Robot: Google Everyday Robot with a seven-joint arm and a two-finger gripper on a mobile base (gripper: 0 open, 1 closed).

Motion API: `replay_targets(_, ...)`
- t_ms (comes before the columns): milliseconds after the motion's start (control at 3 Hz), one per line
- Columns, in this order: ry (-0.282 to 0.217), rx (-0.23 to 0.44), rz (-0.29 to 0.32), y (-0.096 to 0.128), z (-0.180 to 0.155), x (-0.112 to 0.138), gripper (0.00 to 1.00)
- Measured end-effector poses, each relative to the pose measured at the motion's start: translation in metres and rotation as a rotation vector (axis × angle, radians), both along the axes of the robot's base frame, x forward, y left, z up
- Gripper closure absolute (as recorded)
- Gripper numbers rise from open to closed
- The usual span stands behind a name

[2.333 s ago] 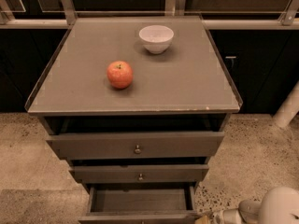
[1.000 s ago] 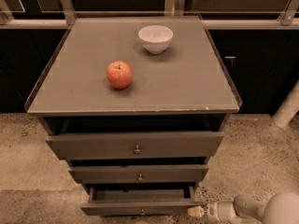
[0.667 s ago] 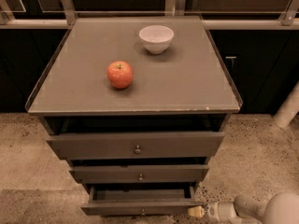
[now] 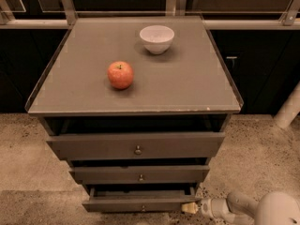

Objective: Close bottom drawer

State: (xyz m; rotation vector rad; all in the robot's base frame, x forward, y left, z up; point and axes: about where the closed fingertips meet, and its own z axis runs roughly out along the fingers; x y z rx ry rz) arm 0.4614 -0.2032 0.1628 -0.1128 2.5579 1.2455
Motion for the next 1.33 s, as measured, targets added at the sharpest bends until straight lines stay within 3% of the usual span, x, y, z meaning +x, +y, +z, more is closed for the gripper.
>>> replay_targets(667, -0.099, 0.061, 0.054, 0.037, 0.012, 0.028, 1.0)
replay_targets(1333, -0.138, 0.109, 0.093, 0.065, 0.019, 0.039, 1.0)
